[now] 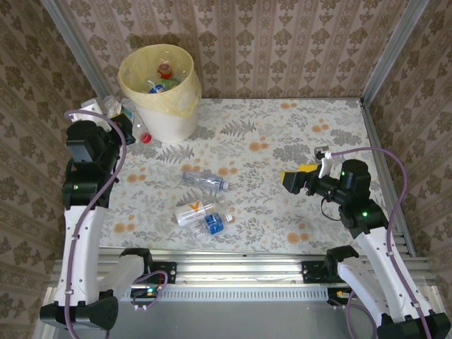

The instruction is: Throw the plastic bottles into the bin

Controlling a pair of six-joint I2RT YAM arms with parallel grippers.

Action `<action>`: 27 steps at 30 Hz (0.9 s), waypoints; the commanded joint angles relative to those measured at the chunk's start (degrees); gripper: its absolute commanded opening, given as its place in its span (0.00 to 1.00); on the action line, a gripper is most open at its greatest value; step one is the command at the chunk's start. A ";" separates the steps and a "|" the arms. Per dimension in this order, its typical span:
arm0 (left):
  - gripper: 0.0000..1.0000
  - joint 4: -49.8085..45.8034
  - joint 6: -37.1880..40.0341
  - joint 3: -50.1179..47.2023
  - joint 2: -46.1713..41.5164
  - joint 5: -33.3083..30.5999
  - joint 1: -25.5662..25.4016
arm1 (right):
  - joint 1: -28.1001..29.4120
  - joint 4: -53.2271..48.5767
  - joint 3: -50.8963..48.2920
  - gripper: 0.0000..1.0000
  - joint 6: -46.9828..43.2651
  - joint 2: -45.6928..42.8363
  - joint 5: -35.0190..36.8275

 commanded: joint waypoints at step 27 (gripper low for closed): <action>0.14 30.52 14.12 12.35 17.08 6.63 -9.22 | 0.38 -1.51 1.64 1.00 -0.93 -1.70 1.39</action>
